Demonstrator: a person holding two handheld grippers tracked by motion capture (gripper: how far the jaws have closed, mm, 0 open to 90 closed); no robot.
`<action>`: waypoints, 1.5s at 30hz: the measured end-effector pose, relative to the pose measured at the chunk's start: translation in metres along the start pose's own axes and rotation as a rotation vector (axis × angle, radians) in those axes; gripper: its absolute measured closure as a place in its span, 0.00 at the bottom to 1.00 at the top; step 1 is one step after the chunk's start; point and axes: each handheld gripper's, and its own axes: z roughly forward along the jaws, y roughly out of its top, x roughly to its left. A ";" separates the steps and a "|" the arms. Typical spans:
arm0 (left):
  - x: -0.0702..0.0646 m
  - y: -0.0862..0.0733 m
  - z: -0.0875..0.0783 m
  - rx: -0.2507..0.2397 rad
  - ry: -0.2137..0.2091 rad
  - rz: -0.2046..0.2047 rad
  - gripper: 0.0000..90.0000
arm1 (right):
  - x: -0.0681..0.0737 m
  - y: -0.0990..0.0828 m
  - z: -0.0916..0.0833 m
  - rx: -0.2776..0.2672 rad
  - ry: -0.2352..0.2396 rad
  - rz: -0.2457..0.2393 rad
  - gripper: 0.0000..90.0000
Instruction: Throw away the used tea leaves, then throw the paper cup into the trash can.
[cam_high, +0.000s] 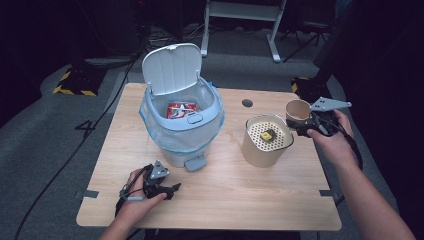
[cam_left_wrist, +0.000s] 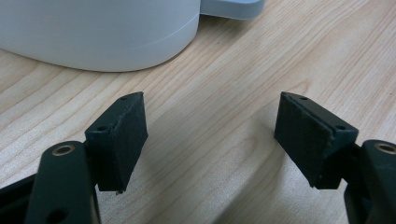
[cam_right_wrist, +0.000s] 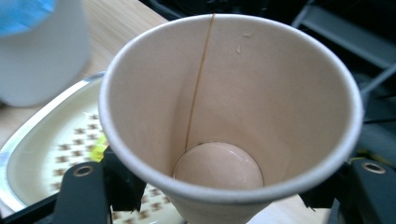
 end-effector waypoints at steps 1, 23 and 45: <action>0.000 0.000 0.000 0.000 0.000 0.000 0.28 | 0.000 0.000 0.000 0.000 0.000 0.000 0.35; 0.000 0.000 0.000 0.000 0.001 0.002 0.28 | -0.009 0.014 -0.011 -0.110 0.286 -0.020 0.35; 0.000 0.000 0.000 -0.001 0.001 0.000 0.29 | 0.009 0.074 0.005 -0.162 0.401 -0.064 0.35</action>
